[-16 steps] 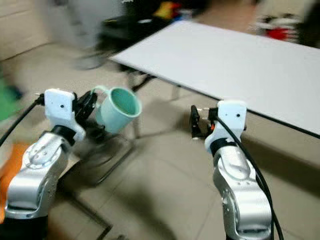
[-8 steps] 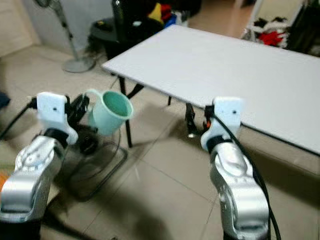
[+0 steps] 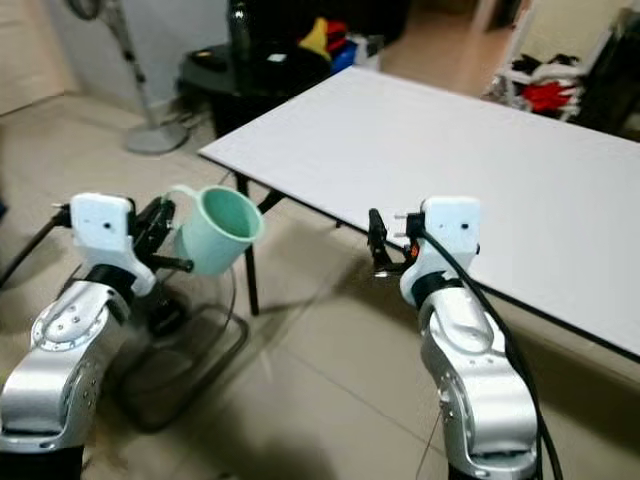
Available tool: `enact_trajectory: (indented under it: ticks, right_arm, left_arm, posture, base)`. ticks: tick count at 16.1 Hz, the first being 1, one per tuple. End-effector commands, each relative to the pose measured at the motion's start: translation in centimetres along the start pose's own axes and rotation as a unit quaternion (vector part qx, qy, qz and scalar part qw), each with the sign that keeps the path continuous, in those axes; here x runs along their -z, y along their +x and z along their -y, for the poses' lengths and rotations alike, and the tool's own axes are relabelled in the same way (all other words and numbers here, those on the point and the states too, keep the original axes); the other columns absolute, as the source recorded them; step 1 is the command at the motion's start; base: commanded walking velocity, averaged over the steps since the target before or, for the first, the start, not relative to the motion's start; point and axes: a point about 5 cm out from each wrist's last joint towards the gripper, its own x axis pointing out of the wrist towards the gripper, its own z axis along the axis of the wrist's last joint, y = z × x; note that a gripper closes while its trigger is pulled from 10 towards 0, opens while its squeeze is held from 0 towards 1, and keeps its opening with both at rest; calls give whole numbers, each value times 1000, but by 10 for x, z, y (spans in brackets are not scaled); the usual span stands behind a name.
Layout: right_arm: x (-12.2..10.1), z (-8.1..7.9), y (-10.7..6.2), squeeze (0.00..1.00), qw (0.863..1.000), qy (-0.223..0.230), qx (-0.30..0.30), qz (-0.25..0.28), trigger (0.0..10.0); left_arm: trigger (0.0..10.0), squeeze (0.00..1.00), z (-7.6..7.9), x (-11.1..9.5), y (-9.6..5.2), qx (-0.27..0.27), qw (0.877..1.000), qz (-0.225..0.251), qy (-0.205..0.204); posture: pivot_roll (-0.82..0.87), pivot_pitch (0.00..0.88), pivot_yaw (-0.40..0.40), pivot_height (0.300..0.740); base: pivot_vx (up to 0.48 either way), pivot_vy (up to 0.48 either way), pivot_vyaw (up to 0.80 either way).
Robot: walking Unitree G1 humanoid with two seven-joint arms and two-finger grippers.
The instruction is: Setting the table
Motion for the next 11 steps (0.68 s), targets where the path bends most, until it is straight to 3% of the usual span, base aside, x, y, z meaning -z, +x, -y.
enact_trajectory:
  ticks: [1, 6, 10, 11]
  right_arm:
    - [0, 6, -1, 0, 1000, -3, 8, 2, 10000]
    - [1, 4, -1, 0, 1000, -1, 2, 2, 10000]
    - [1, 5, -2, 0, 1000, 0, 3, 6, 10000]
    - [1, 5, -3, 0, 1000, -1, 2, 4, 10000]
  left_arm:
    - [10000, 0, 9, -7, 2, 18, 1000, 14, -4]
    - [10000, 0, 8, -6, 2, 20, 1000, 14, -3]
    - [10000, 0, 9, -7, 3, 23, 1000, 16, -2]
    - [10000, 0, 10, -6, 4, 24, 1000, 16, -3]
  posture:
    - [68, 0, 21, 740]
    - [67, 0, 27, 740]
    - [60, 0, 27, 740]
    - [53, 0, 29, 740]
  base:
    - [405, 0, 0]
    - [403, 0, -775]
    - [401, 0, 0]
    - [405, 0, -756]
